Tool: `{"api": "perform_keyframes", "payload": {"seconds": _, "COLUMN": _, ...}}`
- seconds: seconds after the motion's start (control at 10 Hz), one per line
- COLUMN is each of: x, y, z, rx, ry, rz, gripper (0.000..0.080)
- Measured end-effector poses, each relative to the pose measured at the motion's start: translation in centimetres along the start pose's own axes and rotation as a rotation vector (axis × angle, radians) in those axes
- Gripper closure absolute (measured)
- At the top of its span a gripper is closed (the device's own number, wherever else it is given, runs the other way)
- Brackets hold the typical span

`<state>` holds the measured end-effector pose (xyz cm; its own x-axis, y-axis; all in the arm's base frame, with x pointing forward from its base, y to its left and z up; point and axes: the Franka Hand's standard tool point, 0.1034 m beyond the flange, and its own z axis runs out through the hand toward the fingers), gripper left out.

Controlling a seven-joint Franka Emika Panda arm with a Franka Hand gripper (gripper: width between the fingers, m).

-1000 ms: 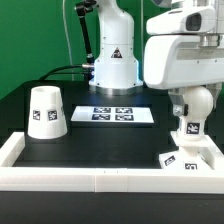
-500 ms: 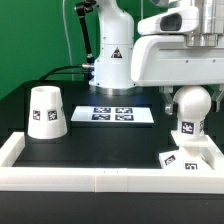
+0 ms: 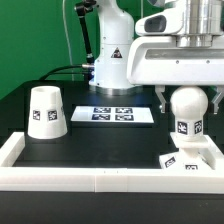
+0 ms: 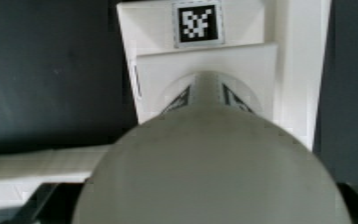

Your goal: Assemble lamp

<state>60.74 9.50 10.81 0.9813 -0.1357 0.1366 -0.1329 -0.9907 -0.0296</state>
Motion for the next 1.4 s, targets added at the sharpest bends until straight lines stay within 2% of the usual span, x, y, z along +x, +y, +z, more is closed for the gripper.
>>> {"api": "perform_keyframes", "payload": {"seconds": 0.2, "x": -0.15, "y": 0.02, "z": 0.03, "rx": -0.003, "ry": -0.005, "rz": 0.2, "gripper": 0.0222}}
{"api": "perform_keyframes", "payload": {"seconds": 0.4, "x": -0.49, "y": -0.15, "z": 0.1, "rx": 0.013, "ry": -0.036, "rz": 0.458, "gripper": 0.0222}}
{"api": "perform_keyframes", "payload": {"seconds": 0.8, "x": -0.81, "y": -0.66, "z": 0.19, "rx": 0.021, "ry": -0.125, "rz": 0.846, "gripper": 0.0222}}
{"api": "perform_keyframes", "payload": {"seconds": 1.0, "x": -0.44, "y": -0.33, "z": 0.3, "rx": 0.034, "ry": -0.137, "rz": 0.96, "gripper": 0.0222}}
{"api": "perform_keyframes", "payload": {"seconds": 1.2, "x": -0.51, "y": -0.58, "z": 0.3, "rx": 0.036, "ry": -0.146, "rz": 1.055, "gripper": 0.0222}}
{"api": "perform_keyframes", "payload": {"seconds": 1.3, "x": -0.52, "y": -0.6, "z": 0.32, "rx": 0.036, "ry": -0.146, "rz": 1.053, "gripper": 0.0156}}
{"api": "perform_keyframes", "payload": {"seconds": 1.4, "x": -0.53, "y": -0.6, "z": 0.33, "rx": 0.038, "ry": -0.144, "rz": 1.007, "gripper": 0.0156}}
